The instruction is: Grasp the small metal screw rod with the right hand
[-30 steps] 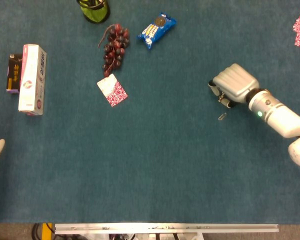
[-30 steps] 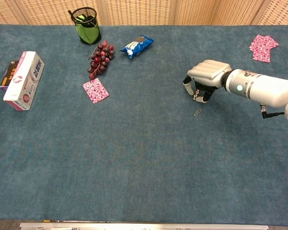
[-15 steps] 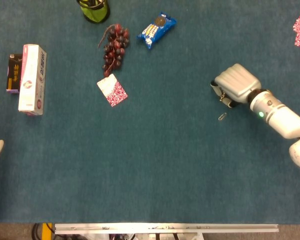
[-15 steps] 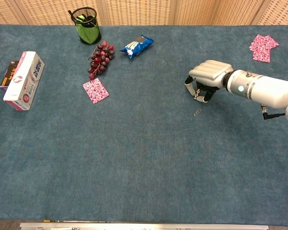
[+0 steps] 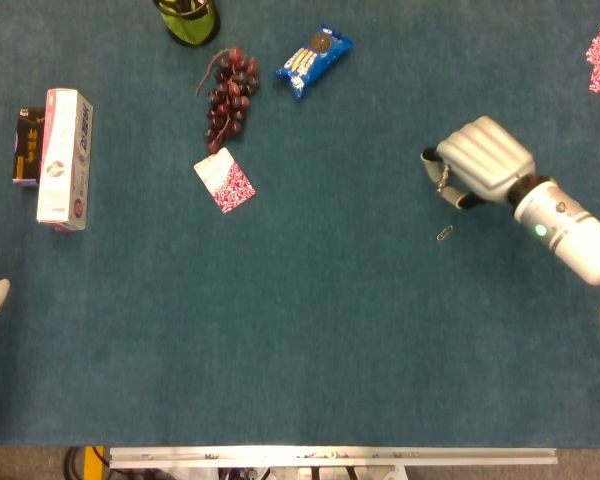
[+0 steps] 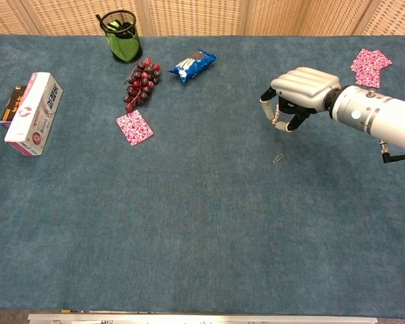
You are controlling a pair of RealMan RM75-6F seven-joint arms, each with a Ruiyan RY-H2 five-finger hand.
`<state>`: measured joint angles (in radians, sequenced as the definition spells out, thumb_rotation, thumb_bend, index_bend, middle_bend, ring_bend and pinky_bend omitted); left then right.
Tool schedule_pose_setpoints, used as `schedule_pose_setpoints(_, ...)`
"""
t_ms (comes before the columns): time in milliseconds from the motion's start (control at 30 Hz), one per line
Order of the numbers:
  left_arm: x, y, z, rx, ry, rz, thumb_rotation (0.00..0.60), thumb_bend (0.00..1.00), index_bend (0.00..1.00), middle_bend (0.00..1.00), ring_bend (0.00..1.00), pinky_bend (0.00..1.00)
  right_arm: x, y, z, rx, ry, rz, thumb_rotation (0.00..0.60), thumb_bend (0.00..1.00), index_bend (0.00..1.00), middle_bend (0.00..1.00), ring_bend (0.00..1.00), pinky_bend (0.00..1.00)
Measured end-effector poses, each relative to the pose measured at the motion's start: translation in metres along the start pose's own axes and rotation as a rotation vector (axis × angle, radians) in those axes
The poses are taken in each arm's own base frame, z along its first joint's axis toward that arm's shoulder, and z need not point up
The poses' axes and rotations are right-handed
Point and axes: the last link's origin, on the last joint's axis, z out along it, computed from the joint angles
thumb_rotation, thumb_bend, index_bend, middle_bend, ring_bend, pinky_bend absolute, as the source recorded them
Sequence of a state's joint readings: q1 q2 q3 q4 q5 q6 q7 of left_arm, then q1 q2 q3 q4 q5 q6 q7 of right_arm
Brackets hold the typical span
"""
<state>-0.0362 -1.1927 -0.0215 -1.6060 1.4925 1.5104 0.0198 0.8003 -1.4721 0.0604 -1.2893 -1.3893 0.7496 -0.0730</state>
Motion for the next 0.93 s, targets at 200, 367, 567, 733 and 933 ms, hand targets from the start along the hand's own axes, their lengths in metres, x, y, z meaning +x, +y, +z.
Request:
schedule_pose_setpoints(200, 0.001, 0.002, 0.0, -0.003, 0.001, 0.003, 0.6, 0.2, 0.0, 0.06, 0.04, 0.01, 0.003, -0.016, -0.021, 0.08, 0.004, 0.046, 0.6, 0.33, 0.74, 1.0, 1.0, 1.0)
schedule_pose_setpoints(367, 0.0, 0.003, 0.001, -0.007, -0.003, 0.006, 0.6, 0.2, 0.0, 0.06, 0.04, 0.01, -0.002, -0.027, -0.039, 0.136, -0.025, 0.076, 0.6, 0.33, 0.74, 1.0, 1.0, 1.0)
schedule_pose_setpoints(567, 0.0, 0.004, 0.001, -0.01, -0.003, 0.006, 0.6, 0.2, 0.0, 0.06, 0.04, 0.01, -0.01, -0.03, -0.052, 0.152, -0.059, 0.12, 0.6, 0.33, 0.74, 1.0, 1.0, 1.0)
schedule_pose_setpoints(733, 0.0, 0.004, 0.0, -0.009, -0.005, 0.006, 0.6, 0.2, 0.0, 0.06, 0.04, 0.01, -0.016, -0.027, -0.057, 0.139, -0.076, 0.122, 0.6, 0.33, 0.74, 1.0, 1.0, 1.0)
schedule_pose_setpoints(933, -0.001, 0.006, 0.001, -0.014, -0.008, 0.008, 0.6, 0.2, 0.0, 0.06, 0.04, 0.01, -0.021, -0.025, -0.059, 0.126, -0.09, 0.121, 0.6, 0.33, 0.74, 1.0, 1.0, 1.0)
